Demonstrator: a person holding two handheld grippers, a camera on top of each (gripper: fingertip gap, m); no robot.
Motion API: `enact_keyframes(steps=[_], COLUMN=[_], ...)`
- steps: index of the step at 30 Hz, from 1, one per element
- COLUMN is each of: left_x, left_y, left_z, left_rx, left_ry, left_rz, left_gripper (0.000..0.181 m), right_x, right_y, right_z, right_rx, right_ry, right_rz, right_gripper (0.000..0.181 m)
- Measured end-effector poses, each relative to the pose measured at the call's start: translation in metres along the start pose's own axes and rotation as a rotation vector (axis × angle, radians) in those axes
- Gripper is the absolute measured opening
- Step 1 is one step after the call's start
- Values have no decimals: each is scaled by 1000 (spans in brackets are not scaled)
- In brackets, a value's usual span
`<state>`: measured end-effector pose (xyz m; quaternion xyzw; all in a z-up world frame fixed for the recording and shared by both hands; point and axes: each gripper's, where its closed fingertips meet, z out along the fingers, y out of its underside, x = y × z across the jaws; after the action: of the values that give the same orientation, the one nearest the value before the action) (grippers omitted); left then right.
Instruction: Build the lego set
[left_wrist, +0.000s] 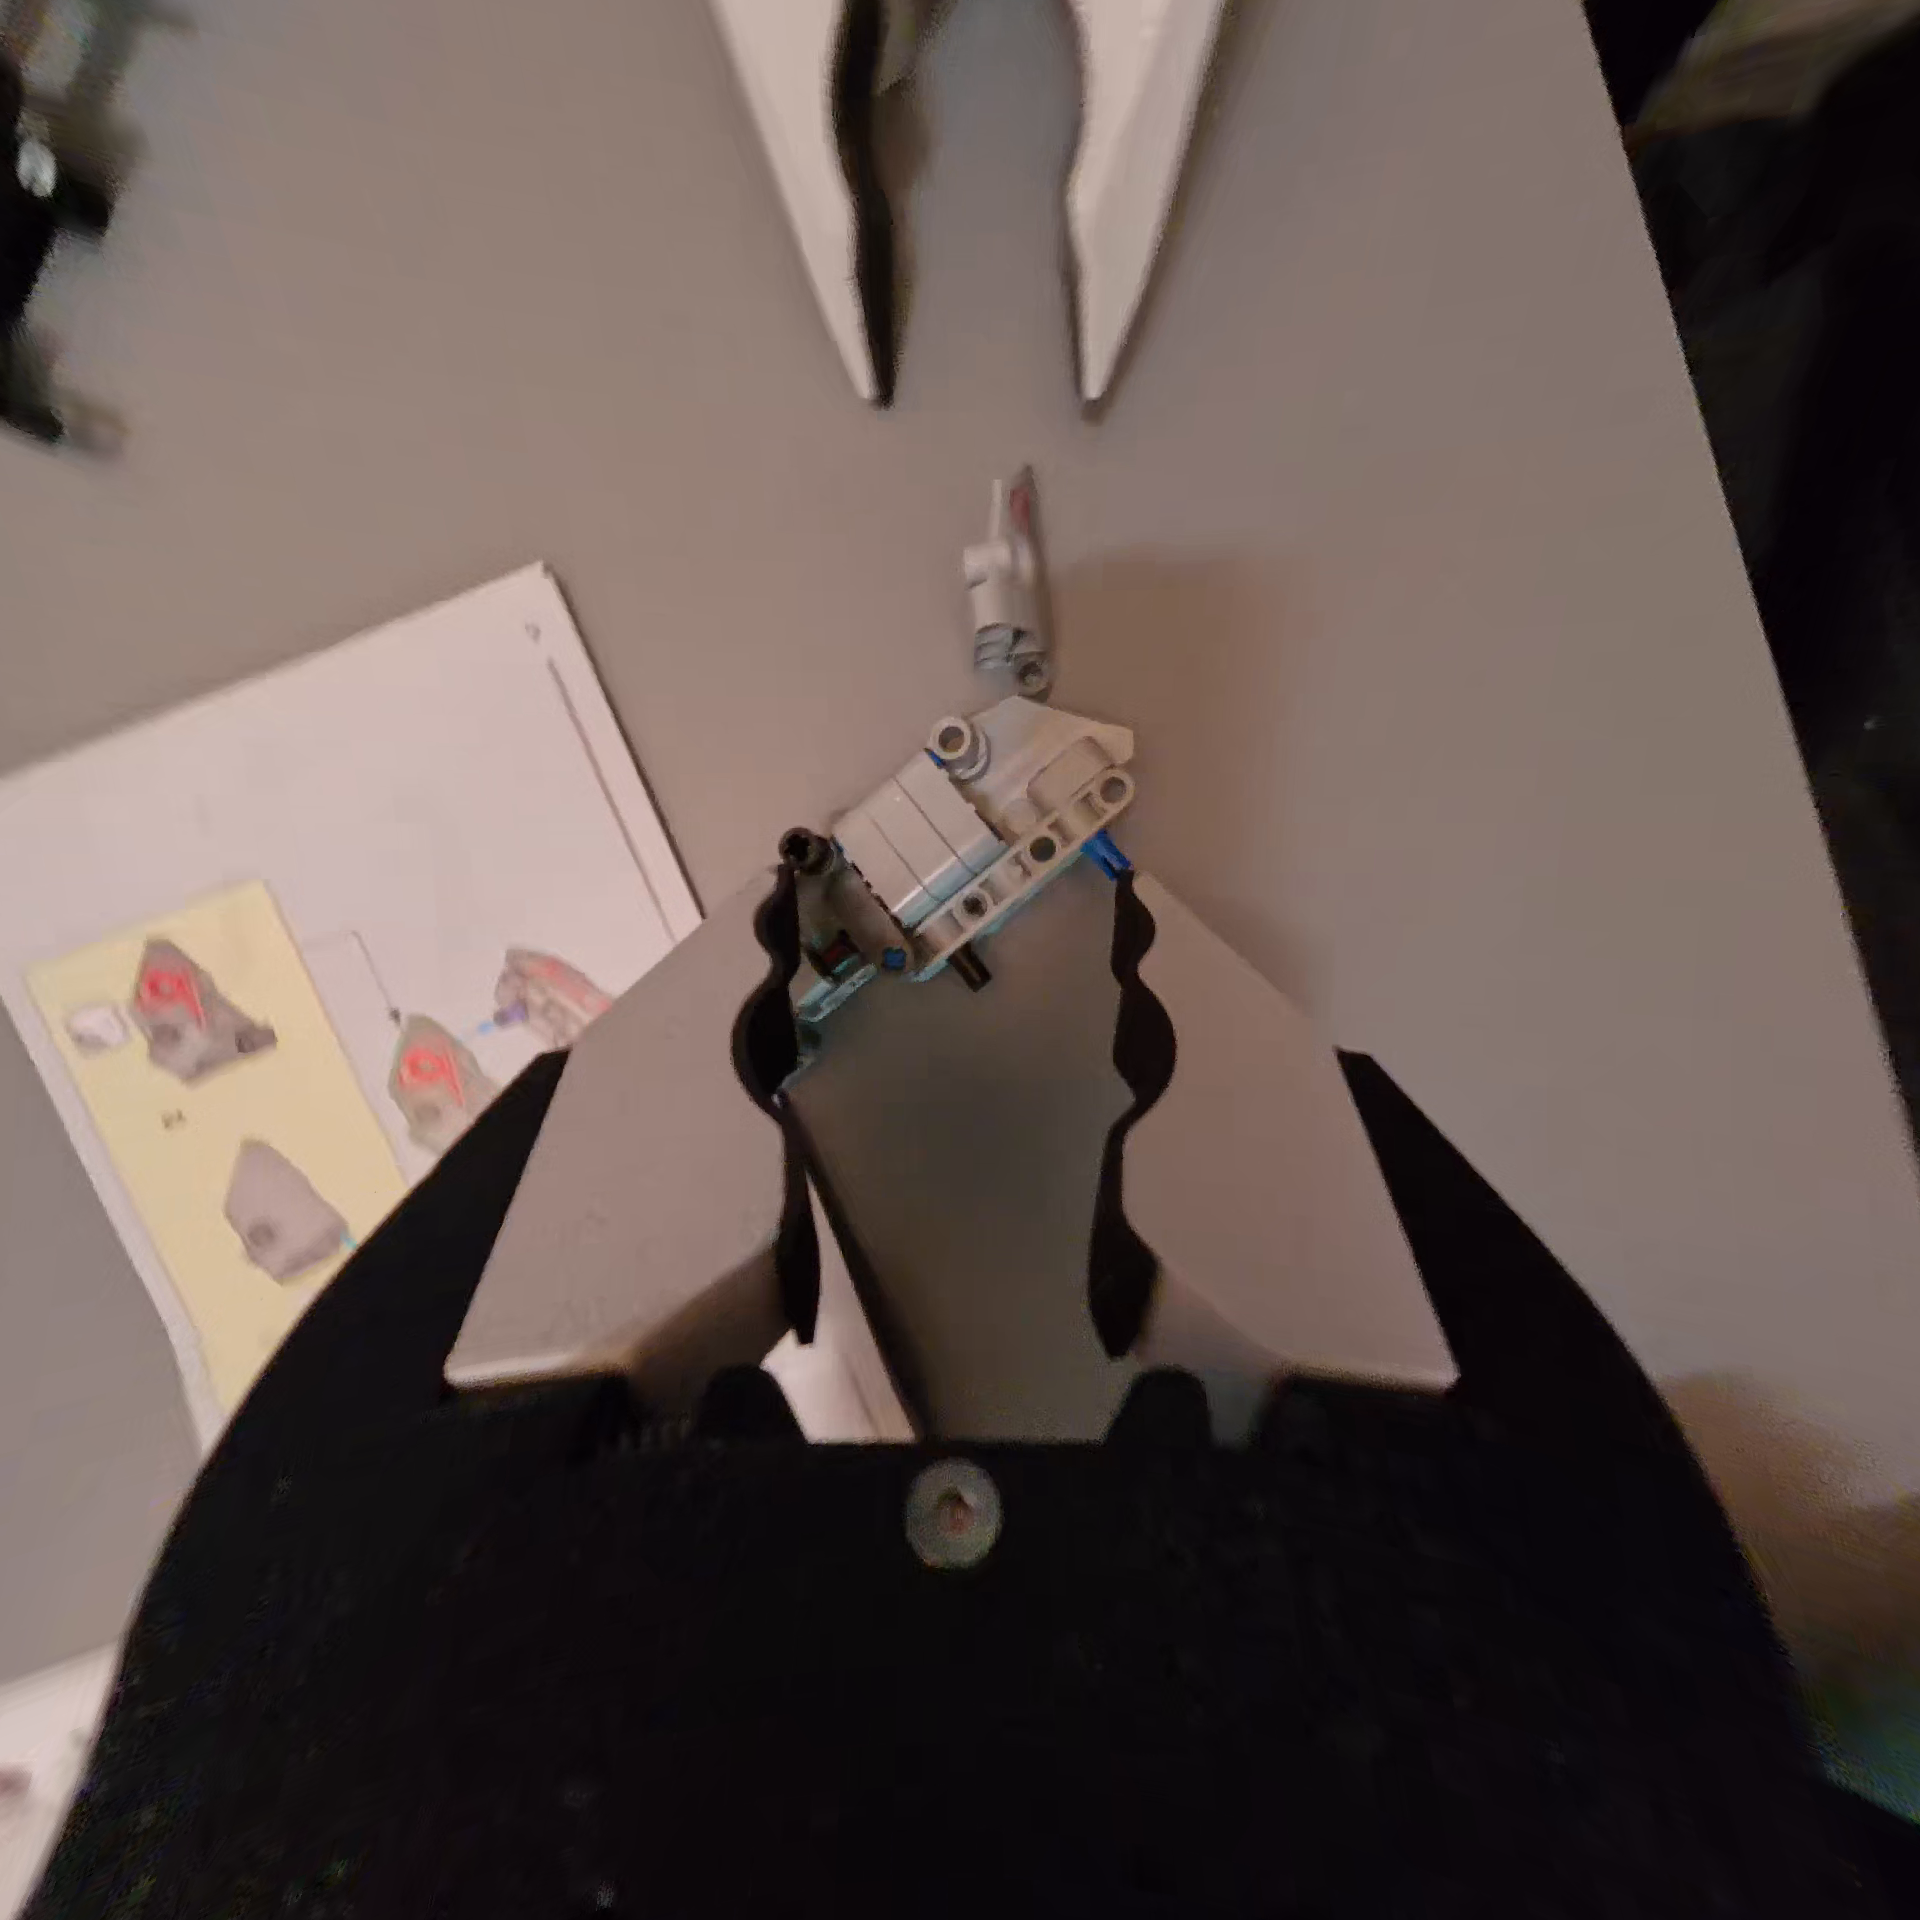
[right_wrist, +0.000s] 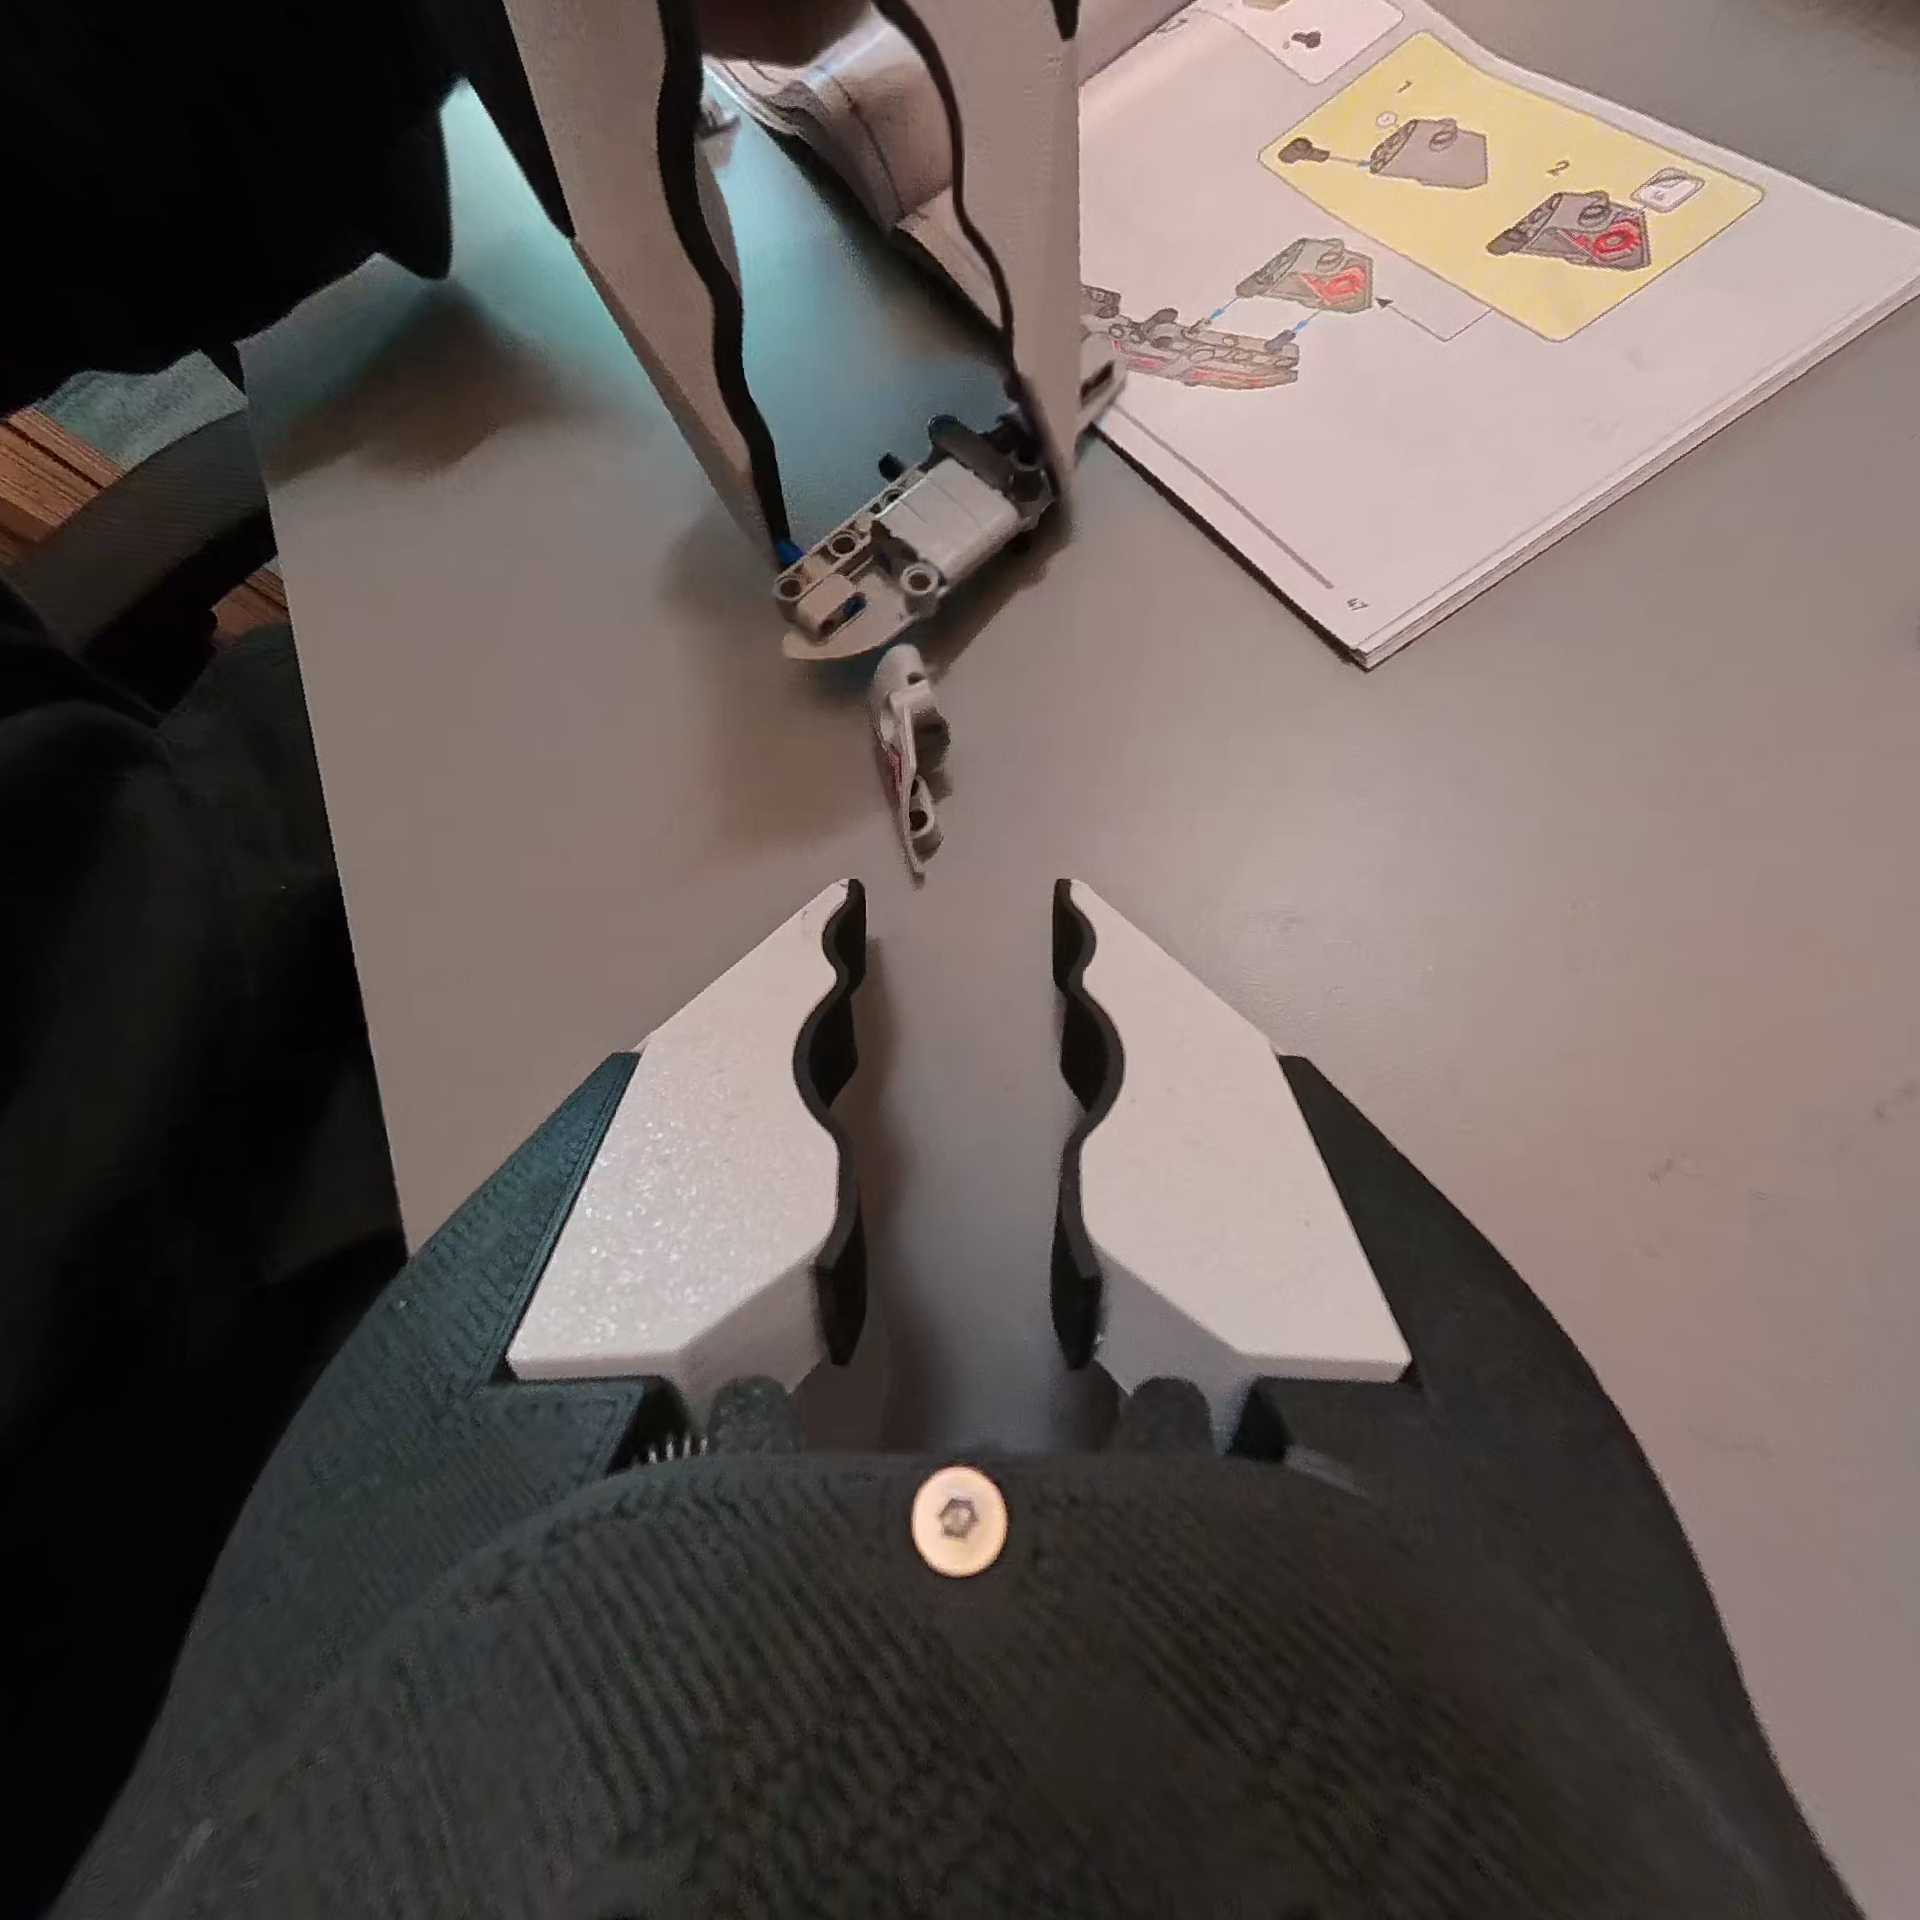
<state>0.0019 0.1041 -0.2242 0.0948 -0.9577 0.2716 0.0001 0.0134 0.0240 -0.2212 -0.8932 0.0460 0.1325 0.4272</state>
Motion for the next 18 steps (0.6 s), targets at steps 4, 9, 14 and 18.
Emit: enact_keyframes(steps=[4,9,14,18], left_x=[7,32,45,42], left_y=[-6,-28,-52,-65], left_z=[-13,-33,-50,-59], left_rx=[62,214,334,417], left_ry=[21,330,609,672], left_rz=[-288,-676,-799,-831], left_gripper=[53,53,53,53], right_x=[4,-23,-44,-46], right_y=[-4,-36,-67,-92], right_z=[0,1,6,0], right_rx=[7,138,166,280], right_ry=[64,72,73,93], right_rz=[-98,-361,-598,-641], right_gripper=[42,55,51,19])
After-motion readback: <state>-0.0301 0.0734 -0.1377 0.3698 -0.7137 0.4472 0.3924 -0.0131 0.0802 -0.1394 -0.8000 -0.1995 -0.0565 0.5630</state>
